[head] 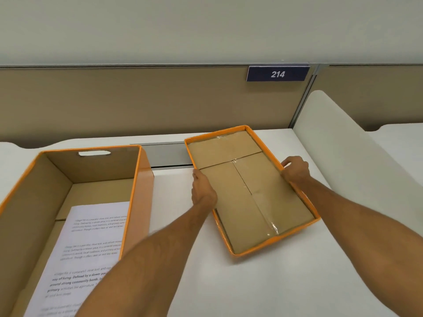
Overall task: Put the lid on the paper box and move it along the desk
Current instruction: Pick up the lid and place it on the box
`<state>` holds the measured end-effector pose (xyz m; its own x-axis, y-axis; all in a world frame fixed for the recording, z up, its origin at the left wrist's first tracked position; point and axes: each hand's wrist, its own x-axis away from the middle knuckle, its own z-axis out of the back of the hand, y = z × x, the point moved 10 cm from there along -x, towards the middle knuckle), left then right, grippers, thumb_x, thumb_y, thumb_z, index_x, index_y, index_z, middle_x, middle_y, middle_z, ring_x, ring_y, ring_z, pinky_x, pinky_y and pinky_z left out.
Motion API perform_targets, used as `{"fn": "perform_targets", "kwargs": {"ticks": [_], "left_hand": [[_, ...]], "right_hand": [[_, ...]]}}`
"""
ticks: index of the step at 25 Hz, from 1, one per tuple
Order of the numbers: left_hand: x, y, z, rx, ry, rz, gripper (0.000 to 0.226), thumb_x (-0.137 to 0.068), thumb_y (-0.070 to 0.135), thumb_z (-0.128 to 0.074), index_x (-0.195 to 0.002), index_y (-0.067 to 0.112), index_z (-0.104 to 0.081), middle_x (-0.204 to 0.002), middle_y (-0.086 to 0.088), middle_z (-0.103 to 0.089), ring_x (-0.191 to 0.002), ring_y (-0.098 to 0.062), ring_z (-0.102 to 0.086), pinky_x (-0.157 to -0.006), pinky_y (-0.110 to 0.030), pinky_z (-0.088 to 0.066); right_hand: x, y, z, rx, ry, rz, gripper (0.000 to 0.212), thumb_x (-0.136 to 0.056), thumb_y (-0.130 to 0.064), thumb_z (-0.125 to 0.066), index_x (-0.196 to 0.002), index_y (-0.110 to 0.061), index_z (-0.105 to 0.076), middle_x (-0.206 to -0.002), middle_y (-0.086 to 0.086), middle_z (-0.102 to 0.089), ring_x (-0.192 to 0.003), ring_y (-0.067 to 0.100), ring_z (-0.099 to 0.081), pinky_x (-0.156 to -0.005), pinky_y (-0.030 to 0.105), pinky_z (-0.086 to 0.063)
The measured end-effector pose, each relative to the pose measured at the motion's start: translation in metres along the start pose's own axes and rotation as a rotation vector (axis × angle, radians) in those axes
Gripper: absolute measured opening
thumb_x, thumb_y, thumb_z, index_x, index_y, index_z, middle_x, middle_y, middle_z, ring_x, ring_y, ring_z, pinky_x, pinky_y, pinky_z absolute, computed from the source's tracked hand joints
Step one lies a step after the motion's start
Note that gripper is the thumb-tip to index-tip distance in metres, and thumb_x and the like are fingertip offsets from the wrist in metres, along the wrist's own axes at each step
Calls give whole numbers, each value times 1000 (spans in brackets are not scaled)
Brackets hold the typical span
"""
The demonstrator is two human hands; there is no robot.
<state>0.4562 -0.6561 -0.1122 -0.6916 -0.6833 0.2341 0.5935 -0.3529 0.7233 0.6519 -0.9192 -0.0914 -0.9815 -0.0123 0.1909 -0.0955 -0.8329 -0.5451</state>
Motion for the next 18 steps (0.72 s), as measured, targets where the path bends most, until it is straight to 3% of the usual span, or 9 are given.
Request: {"fn": "perform_targets", "kwargs": {"ticks": [4, 9, 14, 18], "left_hand": [[-14, 40, 53, 75, -9, -119, 40, -93, -3, -35, -131, 10, -39, -124, -18, -52, -105, -32, -54, -88, -41, -49], [-21, 79, 136, 252, 89, -215, 31, -90, -5, -44, -115, 9, -56, -117, -16, -59, -104, -33, -60, -90, -47, -55], [-3, 72, 216, 470, -10, -244, 47, -85, -15, -56, -127, 7, -57, -114, -2, -61, -104, -18, -57, -90, -31, -52], [8, 38, 283, 509, -74, -261, 63, -77, -21, -59, -134, 4, -50, -130, -11, -59, -123, -28, -55, -95, -40, -52]], "right_hand": [[25, -27, 31, -129, -11, 27, 38, -83, 6, -59, -119, -6, -64, -133, 18, -52, -122, 33, -52, -92, 39, -50], [63, -80, 77, -219, 56, 43, 35, -85, 2, -59, -118, -7, -65, -123, 18, -59, -114, 35, -56, -87, 43, -53], [121, -149, 94, -276, 122, 102, 29, -89, 3, -56, -116, -1, -66, -116, 17, -61, -113, 33, -56, -86, 39, -49], [179, -196, 68, -325, 96, 139, 24, -90, 2, -56, -111, 1, -67, -99, 12, -58, -107, 32, -58, -90, 43, -51]]}}
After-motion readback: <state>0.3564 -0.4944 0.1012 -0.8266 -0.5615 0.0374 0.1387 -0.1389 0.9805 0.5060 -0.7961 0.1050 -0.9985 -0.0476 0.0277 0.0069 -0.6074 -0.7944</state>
